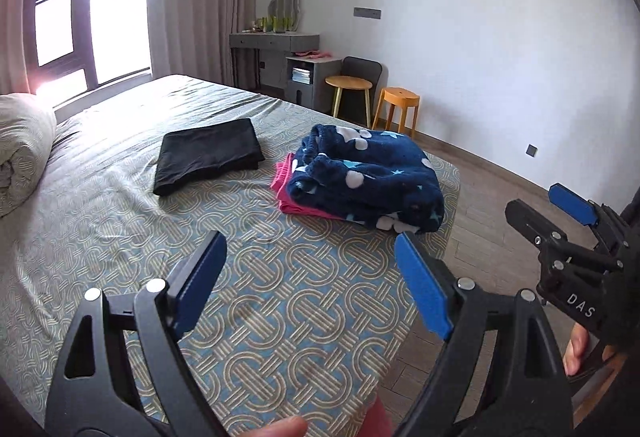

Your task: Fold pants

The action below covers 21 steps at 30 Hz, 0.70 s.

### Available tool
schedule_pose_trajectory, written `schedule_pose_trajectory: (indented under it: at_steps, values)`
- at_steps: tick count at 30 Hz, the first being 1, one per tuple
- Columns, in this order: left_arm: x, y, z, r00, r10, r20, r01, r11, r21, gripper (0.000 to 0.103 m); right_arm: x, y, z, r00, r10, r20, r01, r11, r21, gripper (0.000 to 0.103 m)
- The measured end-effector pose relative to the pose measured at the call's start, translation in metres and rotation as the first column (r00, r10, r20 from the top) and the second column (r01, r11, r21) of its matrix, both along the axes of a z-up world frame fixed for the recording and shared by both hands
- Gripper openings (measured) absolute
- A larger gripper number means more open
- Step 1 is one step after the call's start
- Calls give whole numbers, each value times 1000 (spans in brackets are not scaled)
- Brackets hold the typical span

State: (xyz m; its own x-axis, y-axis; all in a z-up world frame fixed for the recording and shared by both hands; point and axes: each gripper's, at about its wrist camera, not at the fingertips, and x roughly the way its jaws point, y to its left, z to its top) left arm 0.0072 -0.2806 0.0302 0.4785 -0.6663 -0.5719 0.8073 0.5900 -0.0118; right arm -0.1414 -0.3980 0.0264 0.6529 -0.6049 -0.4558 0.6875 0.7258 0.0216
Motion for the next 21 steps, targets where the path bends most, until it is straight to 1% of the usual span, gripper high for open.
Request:
schedule_pose_trajectory:
  at_steps: [3,6,12,16,21]
  values:
    - [-2,18,4,1000,21,11,-20,999,-28,86,-1,16,7,1000,17,9,-17,1000,-24,80]
    - [-4,28,4,1000,25,7,-25,999,-34,86,1,28,9,1000,23,4,-23,999,-41,81]
    - [-14,34,5,999,13,37,-11,999,-39,86,2,40,7,1000,13,-7,-13,998,-55,81]
    - [-18,33,5,999,4,45,-2,999,-44,86,2,36,4,1000,4,-9,-4,1000,-26,81]
    - [-20,32,1,998,8,61,-6,1000,-31,86,2,30,-1,1000,2,-9,-2,1000,14,81]
